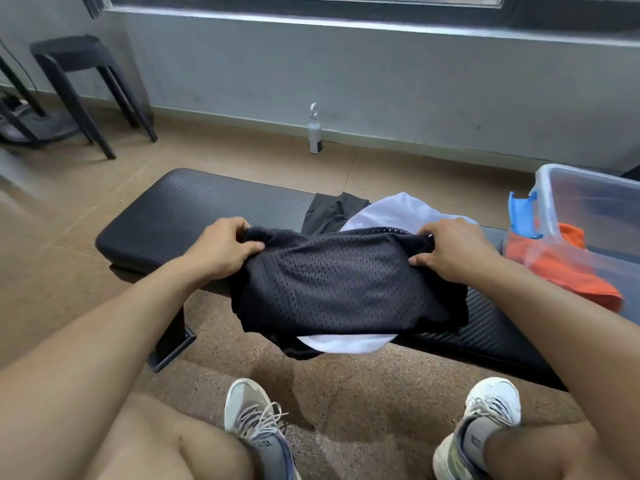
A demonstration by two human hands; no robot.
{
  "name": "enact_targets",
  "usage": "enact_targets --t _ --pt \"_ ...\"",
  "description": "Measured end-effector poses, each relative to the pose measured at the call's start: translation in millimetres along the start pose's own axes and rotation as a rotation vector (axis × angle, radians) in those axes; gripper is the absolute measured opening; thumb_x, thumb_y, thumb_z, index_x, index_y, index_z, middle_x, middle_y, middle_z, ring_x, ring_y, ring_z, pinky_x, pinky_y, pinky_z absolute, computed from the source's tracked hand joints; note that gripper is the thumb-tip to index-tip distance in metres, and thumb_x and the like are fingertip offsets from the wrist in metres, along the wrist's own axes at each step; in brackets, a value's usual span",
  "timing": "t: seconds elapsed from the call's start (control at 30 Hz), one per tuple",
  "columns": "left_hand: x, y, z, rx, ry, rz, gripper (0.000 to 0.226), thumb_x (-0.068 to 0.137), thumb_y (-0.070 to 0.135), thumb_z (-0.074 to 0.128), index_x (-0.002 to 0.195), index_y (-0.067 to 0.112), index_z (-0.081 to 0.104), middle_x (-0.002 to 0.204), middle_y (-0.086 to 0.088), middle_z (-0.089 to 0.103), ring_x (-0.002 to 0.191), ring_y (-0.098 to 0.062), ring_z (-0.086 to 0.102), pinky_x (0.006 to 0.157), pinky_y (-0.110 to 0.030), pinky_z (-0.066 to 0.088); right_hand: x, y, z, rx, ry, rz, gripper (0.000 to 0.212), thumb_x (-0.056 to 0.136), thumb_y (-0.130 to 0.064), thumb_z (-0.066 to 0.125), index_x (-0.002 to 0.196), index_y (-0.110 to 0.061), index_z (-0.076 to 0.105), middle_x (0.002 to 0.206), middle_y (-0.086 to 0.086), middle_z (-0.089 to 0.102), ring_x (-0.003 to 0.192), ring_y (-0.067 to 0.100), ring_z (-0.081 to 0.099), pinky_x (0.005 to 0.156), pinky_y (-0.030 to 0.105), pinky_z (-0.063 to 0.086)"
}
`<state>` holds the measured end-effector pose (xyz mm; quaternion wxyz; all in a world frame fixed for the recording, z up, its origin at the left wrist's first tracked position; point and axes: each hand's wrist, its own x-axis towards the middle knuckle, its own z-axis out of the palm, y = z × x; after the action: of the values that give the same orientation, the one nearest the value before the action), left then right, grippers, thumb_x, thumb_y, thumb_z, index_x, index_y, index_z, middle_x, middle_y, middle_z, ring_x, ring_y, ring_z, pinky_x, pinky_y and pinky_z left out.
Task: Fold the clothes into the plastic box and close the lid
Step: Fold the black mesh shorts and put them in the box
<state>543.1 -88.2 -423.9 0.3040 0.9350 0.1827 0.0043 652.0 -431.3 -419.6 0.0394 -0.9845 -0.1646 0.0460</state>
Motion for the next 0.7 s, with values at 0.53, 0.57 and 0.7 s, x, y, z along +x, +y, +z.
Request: enact_targets --t 0.53,0.57,0.7 --pt "13.8 -4.0 -1.6 0.003 0.088 -0.258 0.047 0.084 0.067 0.065 0.096 0.021 0.063 0.101 0.003 0.065 0.097 -0.022 0.056 0.088 -0.039 0.047 -11.5 10.8 -8.9 0.295 -0.022 0.001 0.033 0.071 -0.047 0.085 0.085 -0.03 0.061 0.086 -0.004 0.064 0.088 0.021 0.059 0.07 0.032 0.043" --pt "12.4 -3.4 -0.4 -0.014 0.075 -0.238 0.046 0.08 0.069 0.068 0.089 0.024 0.065 0.095 0.004 0.067 0.095 -0.021 0.058 0.088 -0.039 0.05 -11.9 10.9 -8.2 0.281 -0.041 -0.001 0.035 0.07 -0.047 0.086 0.088 -0.028 0.063 0.087 -0.003 0.065 0.088 0.021 0.06 0.07 0.032 0.045" --pt "16.5 -3.1 10.5 -0.056 0.098 -0.209 0.028 0.083 0.049 0.076 0.078 0.023 0.069 0.088 0.007 0.068 0.097 -0.023 0.064 0.084 -0.036 0.052 -10.5 12.9 -7.9 0.296 -0.02 0.017 0.031 0.072 -0.04 0.087 0.09 -0.028 0.066 0.093 0.001 0.067 0.089 0.023 0.061 0.074 0.034 0.048"
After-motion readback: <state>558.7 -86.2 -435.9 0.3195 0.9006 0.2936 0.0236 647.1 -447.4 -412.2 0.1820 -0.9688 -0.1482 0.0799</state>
